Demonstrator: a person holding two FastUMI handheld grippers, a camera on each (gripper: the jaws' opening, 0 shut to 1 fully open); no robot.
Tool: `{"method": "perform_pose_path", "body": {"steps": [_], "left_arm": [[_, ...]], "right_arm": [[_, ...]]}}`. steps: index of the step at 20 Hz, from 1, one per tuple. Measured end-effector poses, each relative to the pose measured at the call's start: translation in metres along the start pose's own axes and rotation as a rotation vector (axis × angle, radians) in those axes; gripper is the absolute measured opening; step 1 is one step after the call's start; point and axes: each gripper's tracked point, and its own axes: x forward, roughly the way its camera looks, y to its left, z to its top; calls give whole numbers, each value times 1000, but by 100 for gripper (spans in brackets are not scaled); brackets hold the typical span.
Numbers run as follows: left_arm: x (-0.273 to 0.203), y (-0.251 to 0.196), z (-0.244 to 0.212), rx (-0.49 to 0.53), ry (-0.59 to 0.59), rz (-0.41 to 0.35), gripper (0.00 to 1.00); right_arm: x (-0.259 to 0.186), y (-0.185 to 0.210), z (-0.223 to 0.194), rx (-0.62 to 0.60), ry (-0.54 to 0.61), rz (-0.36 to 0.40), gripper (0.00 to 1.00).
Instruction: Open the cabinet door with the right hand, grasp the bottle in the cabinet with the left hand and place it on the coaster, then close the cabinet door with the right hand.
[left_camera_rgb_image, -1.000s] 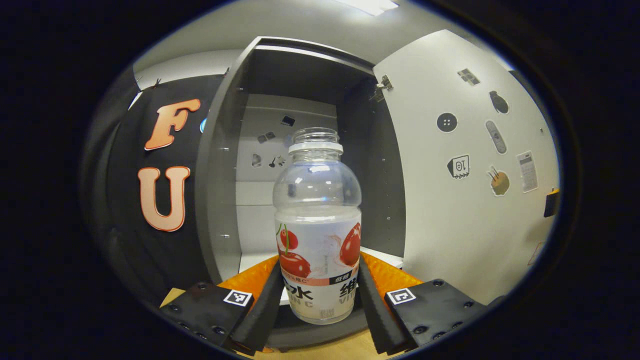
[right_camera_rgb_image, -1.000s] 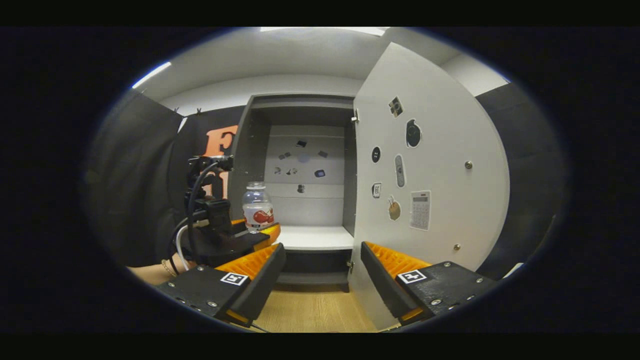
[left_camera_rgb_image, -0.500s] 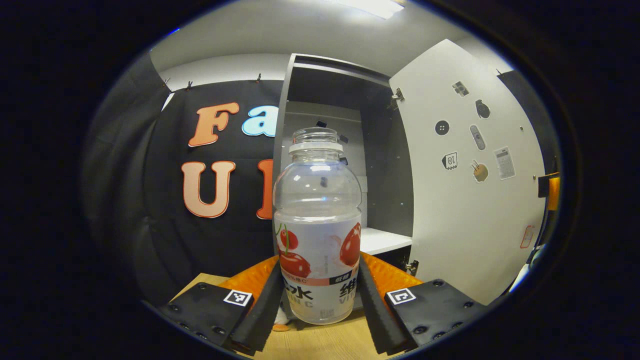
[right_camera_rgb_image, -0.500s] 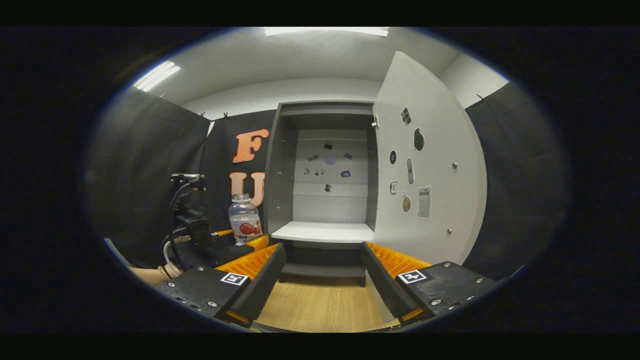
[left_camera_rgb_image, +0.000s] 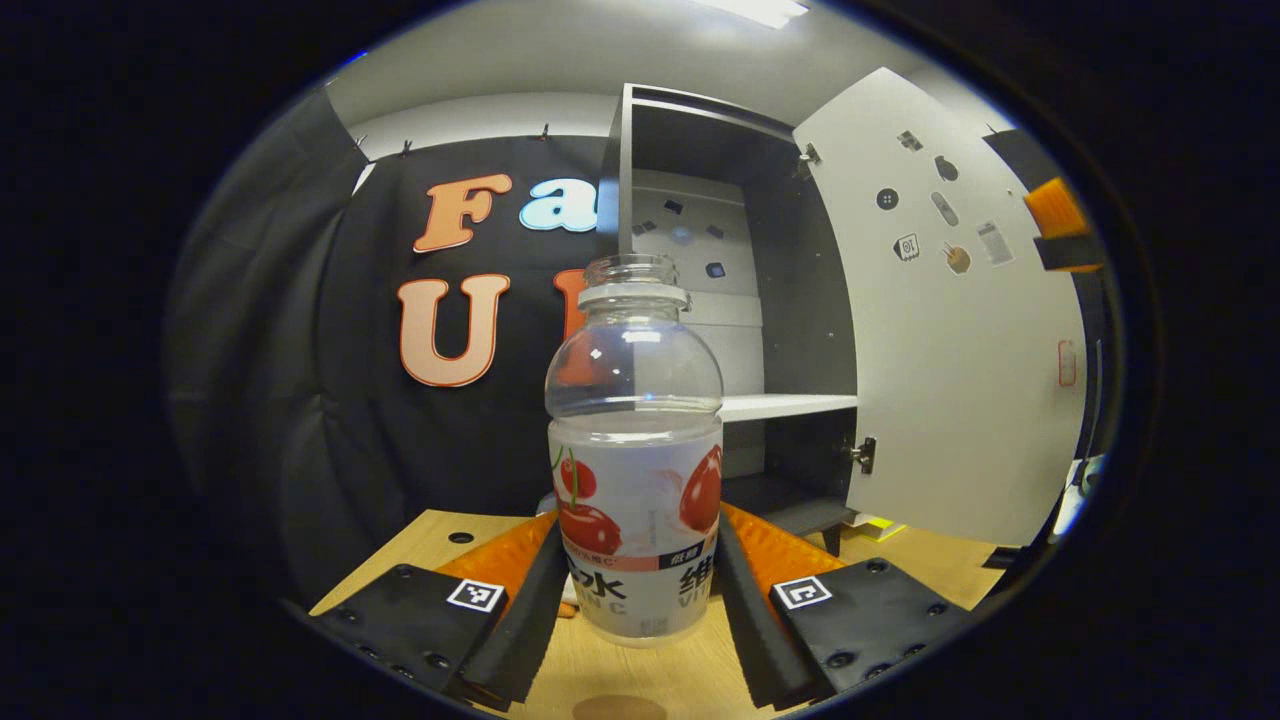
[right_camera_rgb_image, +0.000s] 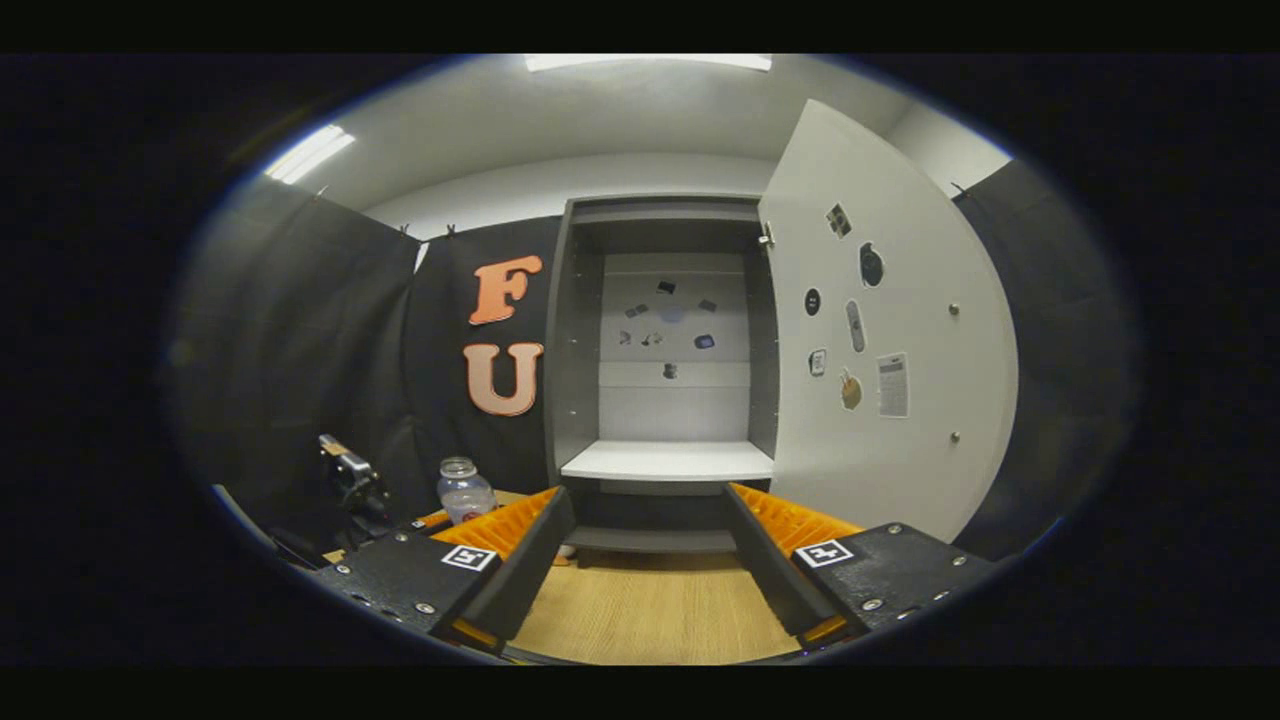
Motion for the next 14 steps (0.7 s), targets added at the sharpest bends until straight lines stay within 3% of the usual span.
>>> {"method": "perform_pose_path", "body": {"steps": [5, 12, 14], "left_arm": [[-14, 19, -67, -4, 71, 9, 83], [-23, 11, -121, 50, 83, -36, 84], [-25, 6, -133, 24, 95, -43, 83]], "right_arm": [[19, 21, -25, -11, 54, -23, 93], [35, 46, -44, -15, 86, -45, 93], [40, 49, -47, -23, 98, -52, 93]]}}
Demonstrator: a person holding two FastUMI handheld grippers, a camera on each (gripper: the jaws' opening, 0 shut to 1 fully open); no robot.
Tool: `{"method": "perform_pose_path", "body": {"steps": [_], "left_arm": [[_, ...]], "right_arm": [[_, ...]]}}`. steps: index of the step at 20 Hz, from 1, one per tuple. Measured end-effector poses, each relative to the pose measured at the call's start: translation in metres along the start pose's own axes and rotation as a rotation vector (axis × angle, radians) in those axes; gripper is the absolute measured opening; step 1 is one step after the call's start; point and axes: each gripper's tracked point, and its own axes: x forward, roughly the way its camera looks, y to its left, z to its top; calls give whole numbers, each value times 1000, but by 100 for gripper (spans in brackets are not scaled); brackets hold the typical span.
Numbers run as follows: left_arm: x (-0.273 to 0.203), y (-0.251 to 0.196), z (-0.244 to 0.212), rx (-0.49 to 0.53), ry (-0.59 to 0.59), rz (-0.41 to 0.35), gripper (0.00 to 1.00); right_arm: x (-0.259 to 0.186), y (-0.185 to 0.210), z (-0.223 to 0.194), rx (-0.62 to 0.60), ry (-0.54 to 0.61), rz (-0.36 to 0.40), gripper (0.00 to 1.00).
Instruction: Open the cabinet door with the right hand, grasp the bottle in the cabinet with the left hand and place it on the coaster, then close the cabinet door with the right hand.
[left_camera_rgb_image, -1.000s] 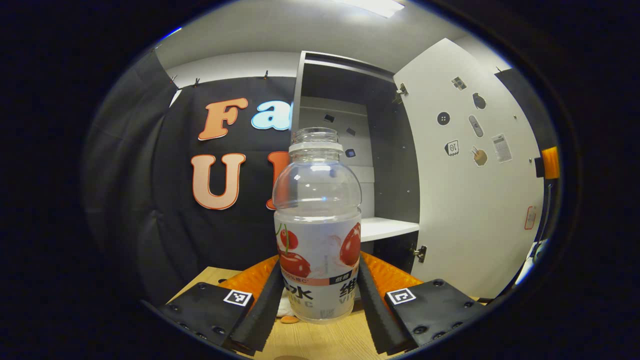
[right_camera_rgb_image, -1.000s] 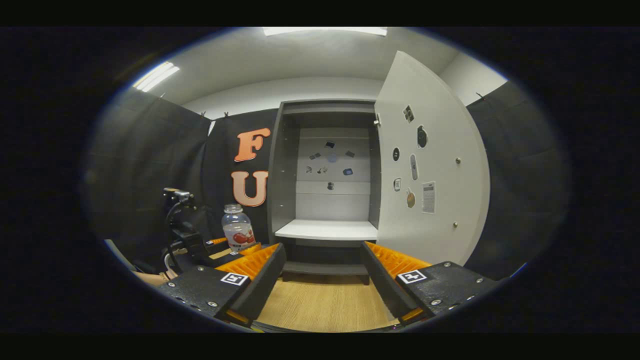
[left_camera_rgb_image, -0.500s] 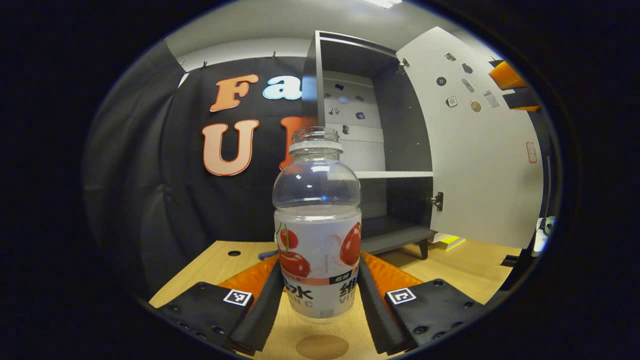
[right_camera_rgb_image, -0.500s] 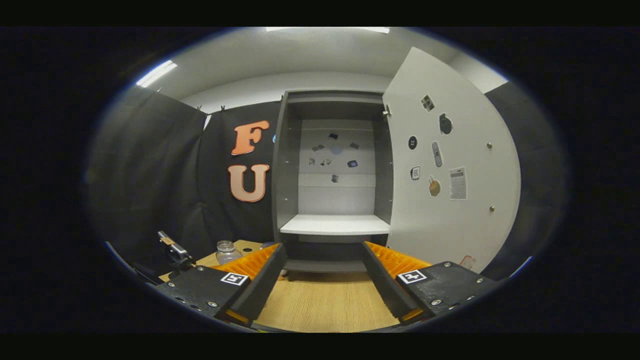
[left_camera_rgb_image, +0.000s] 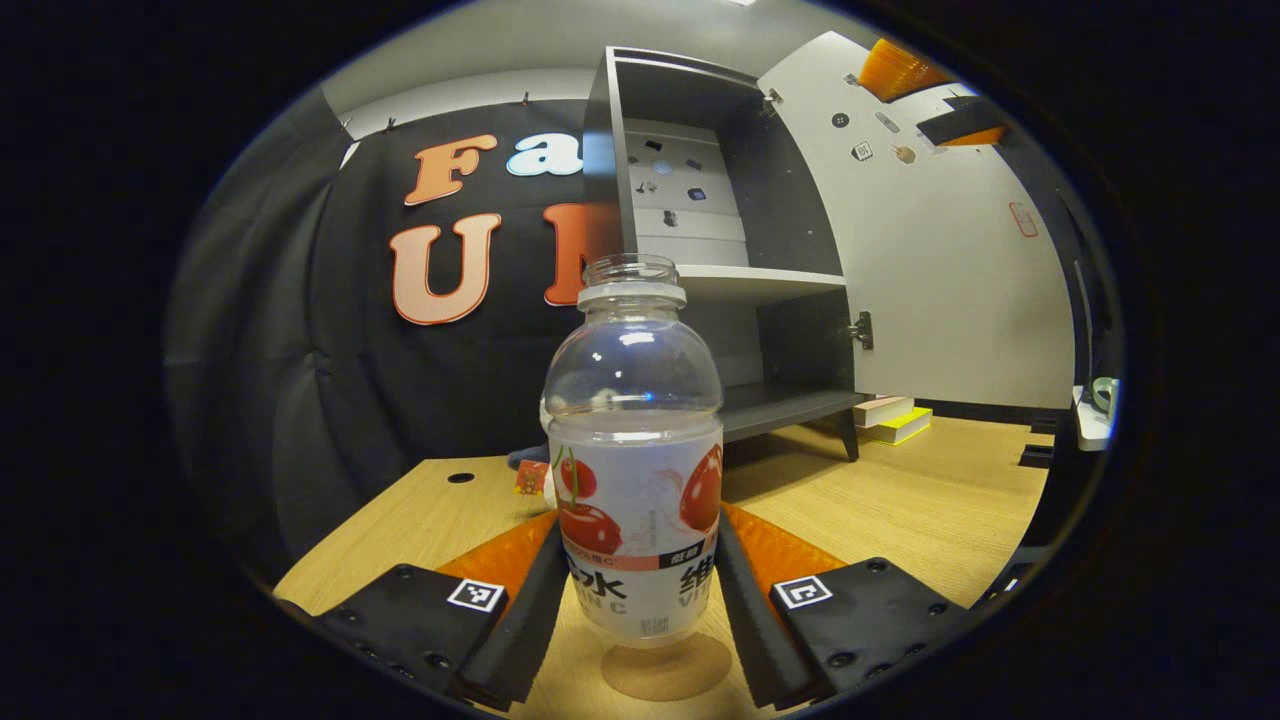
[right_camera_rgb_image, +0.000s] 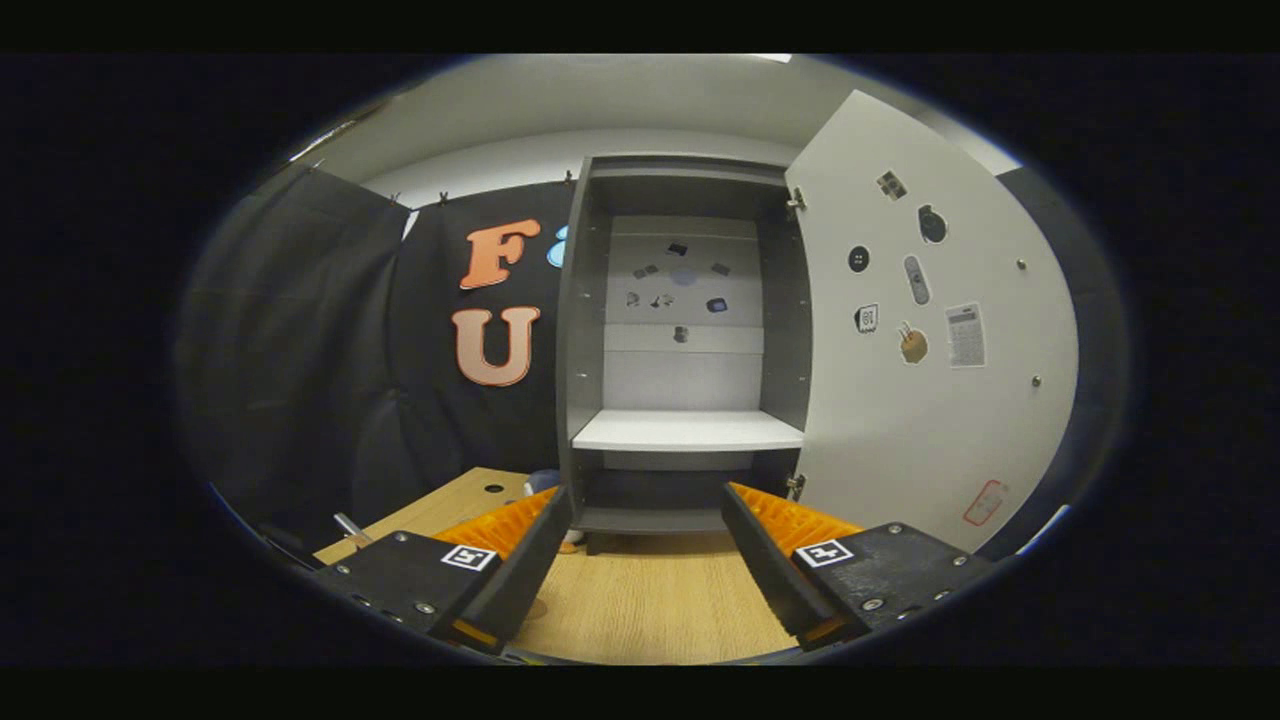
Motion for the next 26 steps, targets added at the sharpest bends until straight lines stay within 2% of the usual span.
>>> {"method": "perform_pose_path", "body": {"steps": [4, 10, 21, 26], "left_arm": [[1, -1, -17, -19, 26, 7, 84], [0, -1, -48, -46, 109, 16, 83], [-3, -3, -61, -64, 169, 27, 83], [-7, -5, -66, -34, 201, 24, 86]], "right_arm": [[6, 1, -10, -41, 36, -20, 93], [9, 9, -17, -22, 79, 9, 93], [8, 12, -23, -8, 98, 48, 94], [6, 7, -25, -1, 105, 47, 93]]}}
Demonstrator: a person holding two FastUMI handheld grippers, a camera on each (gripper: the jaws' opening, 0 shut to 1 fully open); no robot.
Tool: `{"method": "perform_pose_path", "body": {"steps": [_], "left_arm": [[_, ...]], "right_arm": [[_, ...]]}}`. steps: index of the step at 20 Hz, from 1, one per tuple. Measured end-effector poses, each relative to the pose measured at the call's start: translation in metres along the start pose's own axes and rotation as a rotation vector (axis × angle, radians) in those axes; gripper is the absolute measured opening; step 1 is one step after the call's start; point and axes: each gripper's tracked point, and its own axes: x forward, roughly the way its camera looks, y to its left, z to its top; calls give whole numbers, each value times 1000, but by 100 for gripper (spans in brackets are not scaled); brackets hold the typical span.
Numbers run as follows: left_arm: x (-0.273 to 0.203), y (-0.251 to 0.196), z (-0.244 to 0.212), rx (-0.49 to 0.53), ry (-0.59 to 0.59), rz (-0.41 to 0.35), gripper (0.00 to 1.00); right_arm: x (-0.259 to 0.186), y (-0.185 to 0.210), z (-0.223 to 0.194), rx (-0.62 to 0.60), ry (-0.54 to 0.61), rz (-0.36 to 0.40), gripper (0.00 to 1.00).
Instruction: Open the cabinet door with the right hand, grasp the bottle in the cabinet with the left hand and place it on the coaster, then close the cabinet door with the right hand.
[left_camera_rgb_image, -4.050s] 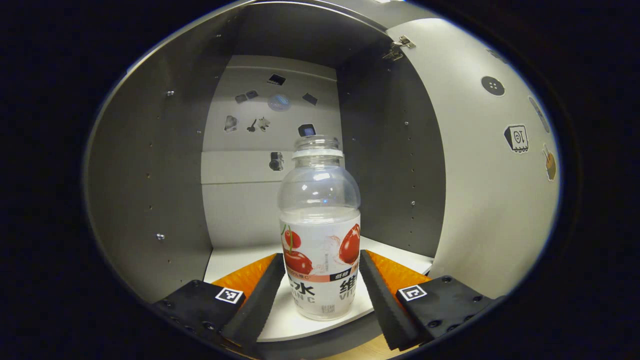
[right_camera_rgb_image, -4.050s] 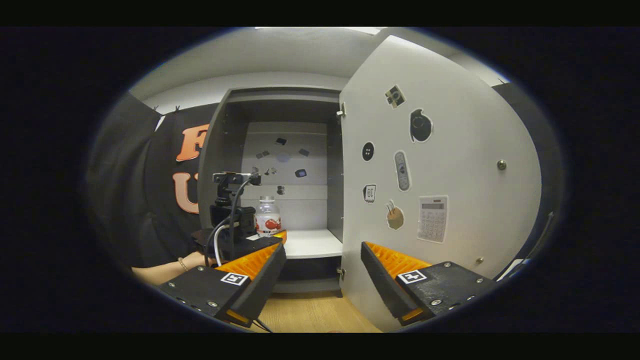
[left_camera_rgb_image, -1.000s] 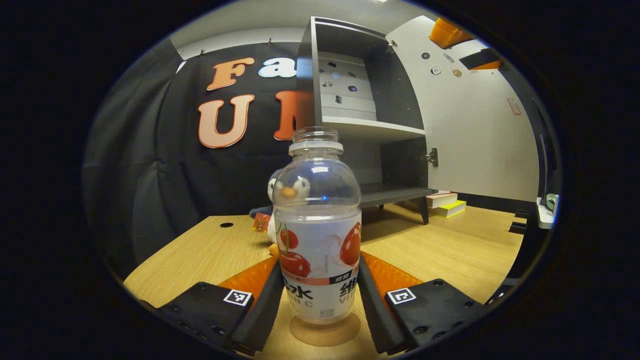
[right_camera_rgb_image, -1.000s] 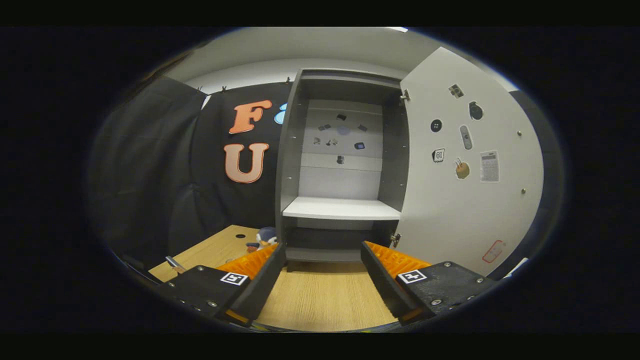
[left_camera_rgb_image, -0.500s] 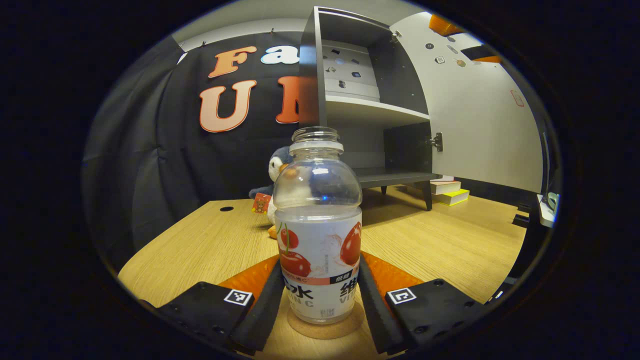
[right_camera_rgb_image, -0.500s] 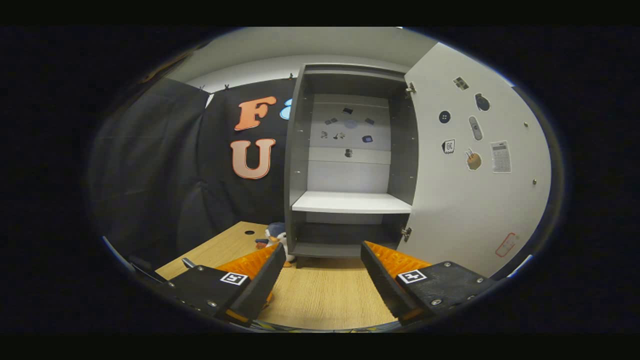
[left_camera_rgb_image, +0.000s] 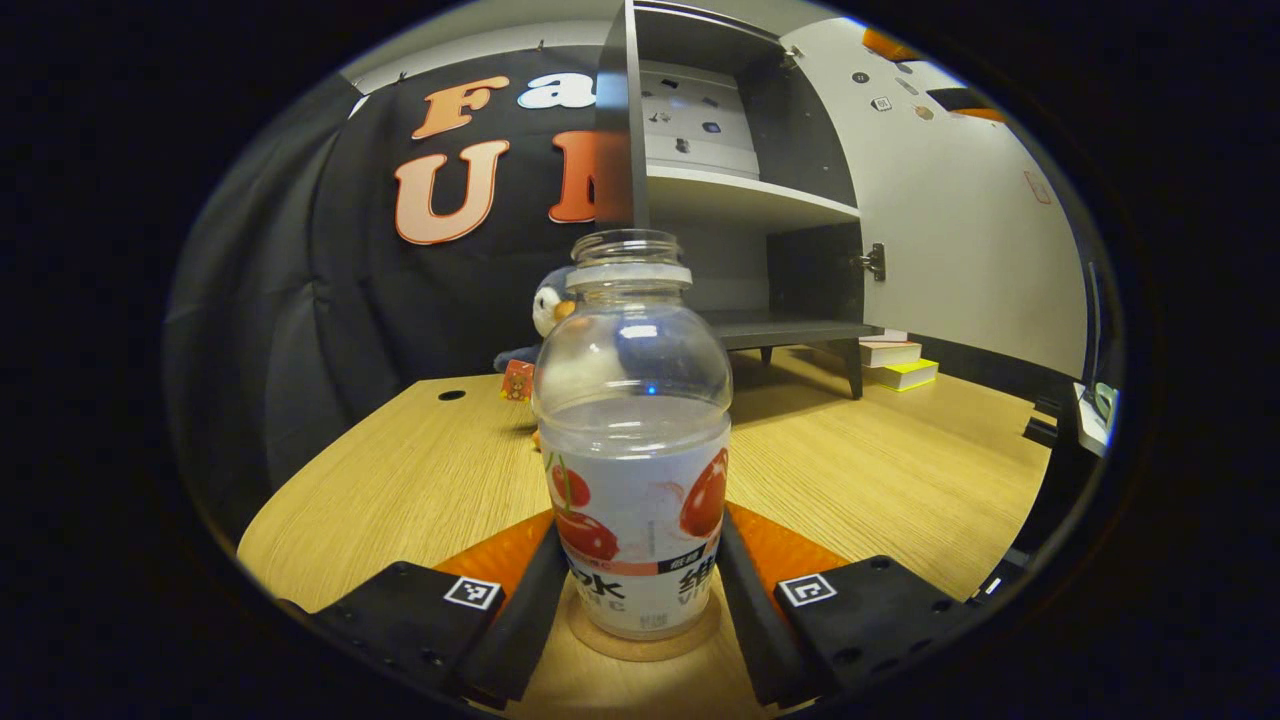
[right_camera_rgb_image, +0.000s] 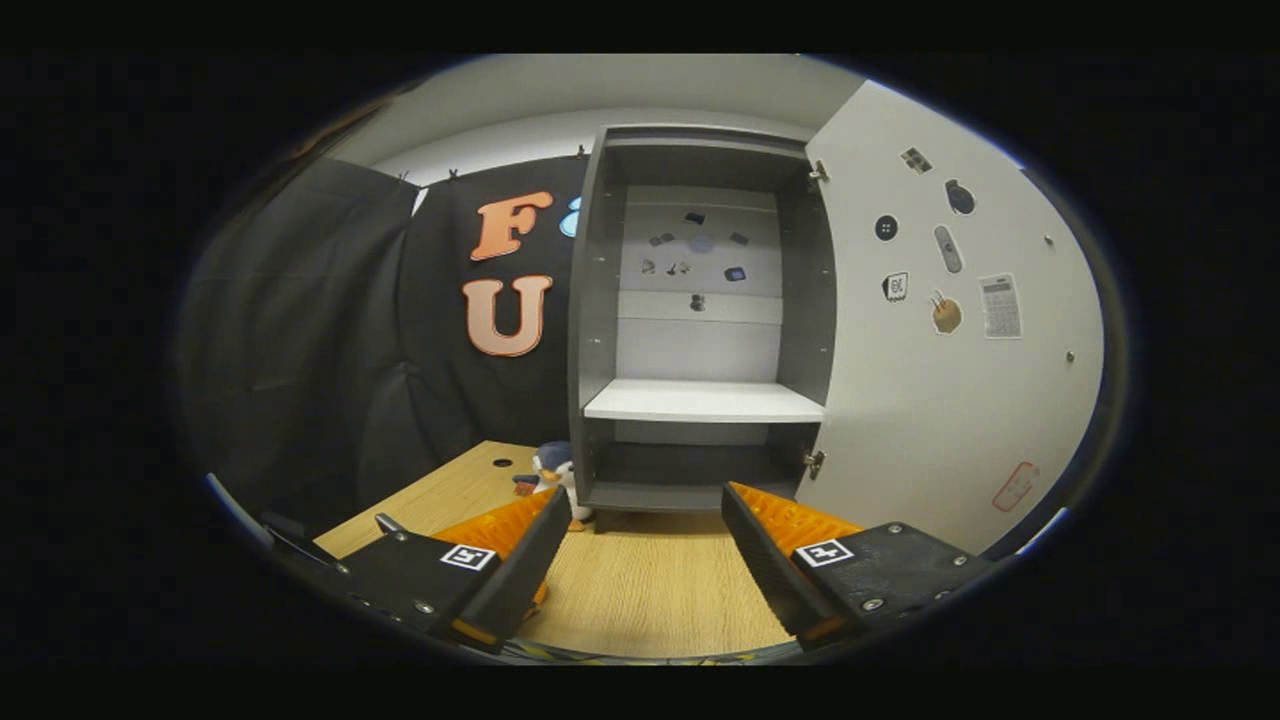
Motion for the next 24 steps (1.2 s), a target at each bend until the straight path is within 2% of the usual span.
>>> {"method": "perform_pose_path", "body": {"steps": [7, 11, 17, 24], "left_arm": [[2, 4, 4, 45, -6, 17, 88], [2, 10, 19, 56, -30, 38, 95], [8, 10, 75, 45, -108, 53, 95], [1, 6, 155, 5, -197, 71, 95]], "right_arm": [[1, -5, -4, 28, 8, 2, 93], [-1, -8, -4, 39, 4, 6, 93], [-6, -18, 9, 37, -35, 4, 93], [-25, -55, 33, 28, -104, -38, 93]]}}
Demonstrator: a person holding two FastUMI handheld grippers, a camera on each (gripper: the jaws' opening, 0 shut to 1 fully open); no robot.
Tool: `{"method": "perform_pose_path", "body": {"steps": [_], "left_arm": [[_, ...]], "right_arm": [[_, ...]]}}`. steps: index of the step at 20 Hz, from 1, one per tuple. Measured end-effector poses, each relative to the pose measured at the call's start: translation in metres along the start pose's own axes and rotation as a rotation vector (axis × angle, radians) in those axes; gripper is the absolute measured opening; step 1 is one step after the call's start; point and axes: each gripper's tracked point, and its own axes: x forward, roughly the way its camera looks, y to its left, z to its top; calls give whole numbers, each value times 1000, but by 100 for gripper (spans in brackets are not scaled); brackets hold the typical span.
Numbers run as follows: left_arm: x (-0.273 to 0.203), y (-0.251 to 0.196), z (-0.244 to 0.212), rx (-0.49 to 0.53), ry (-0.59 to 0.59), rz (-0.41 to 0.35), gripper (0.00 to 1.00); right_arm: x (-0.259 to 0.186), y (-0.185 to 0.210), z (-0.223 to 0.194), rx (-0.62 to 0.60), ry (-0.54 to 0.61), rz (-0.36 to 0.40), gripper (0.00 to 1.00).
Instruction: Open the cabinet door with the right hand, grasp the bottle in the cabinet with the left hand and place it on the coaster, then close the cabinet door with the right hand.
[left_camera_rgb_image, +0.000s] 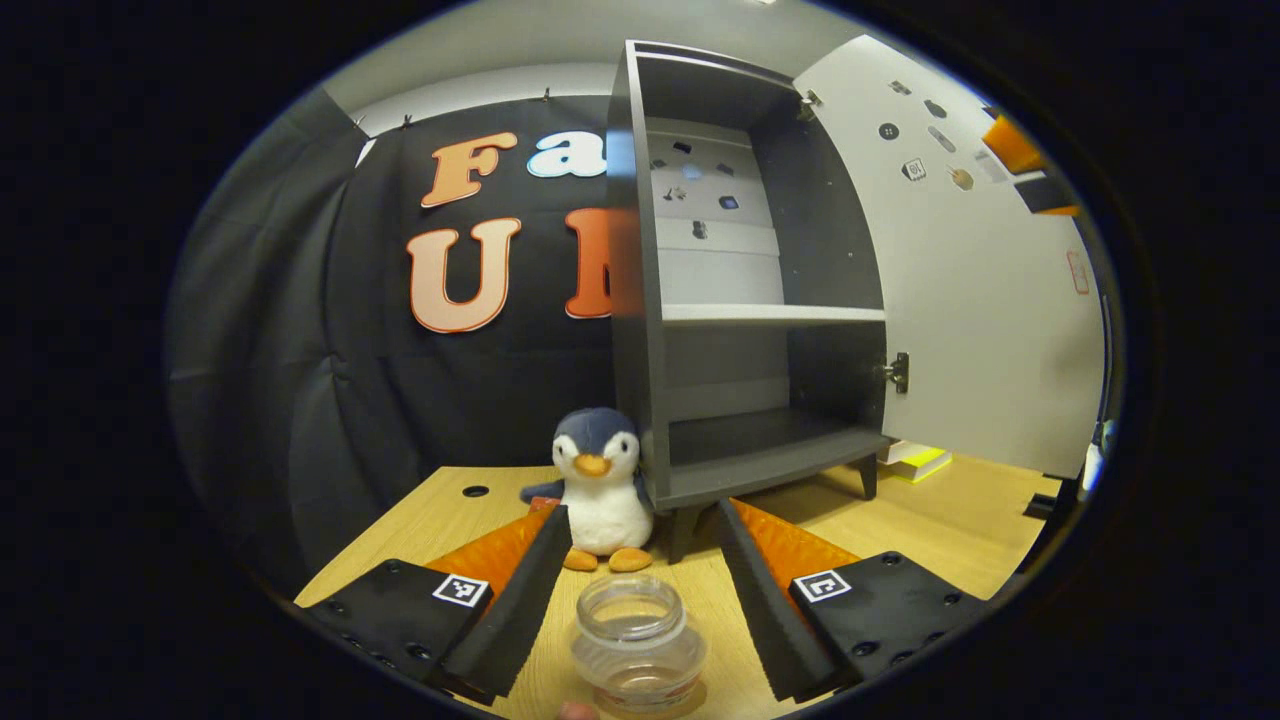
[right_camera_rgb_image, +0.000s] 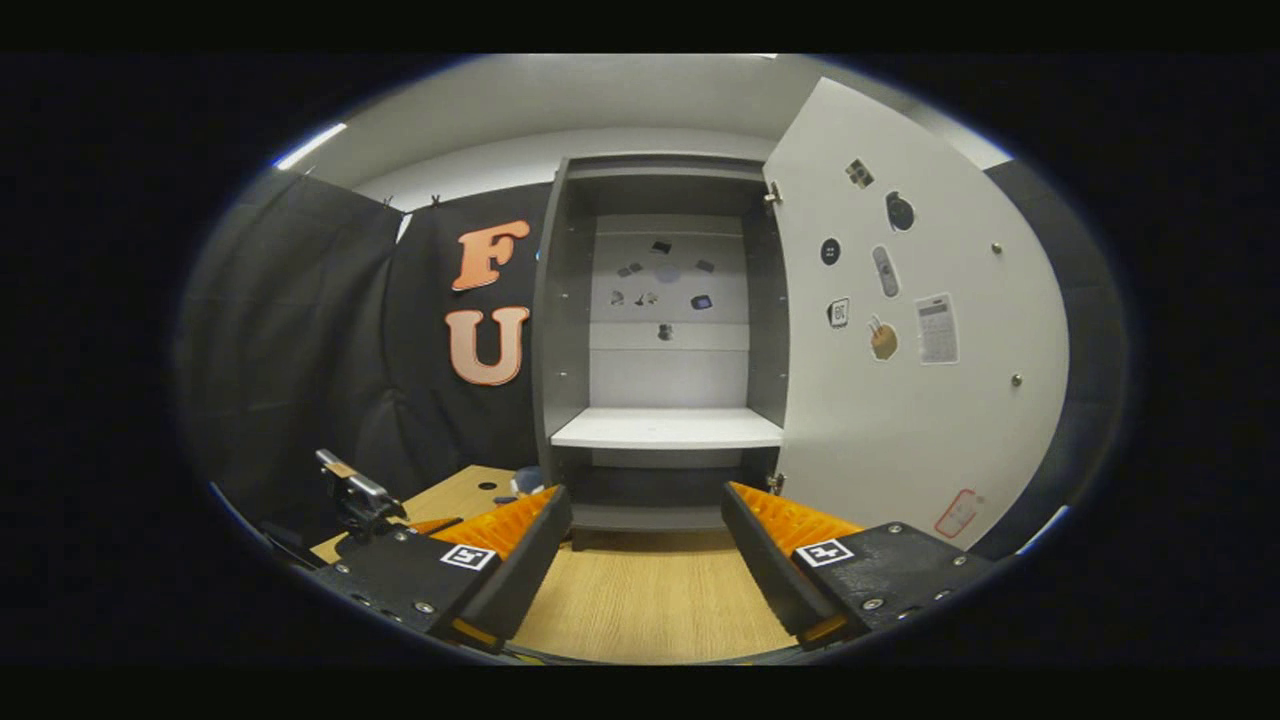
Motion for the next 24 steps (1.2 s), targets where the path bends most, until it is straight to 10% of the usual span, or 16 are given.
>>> {"method": "perform_pose_path", "body": {"steps": [16, 24], "left_arm": [[-35, -45, 146, -24, -94, 38, 95], [-54, -64, 168, -82, -99, 64, 95]], "right_arm": [[-75, -123, 31, 52, -77, -139, 94], [-113, -250, 60, 91, -162, -352, 93]]}}
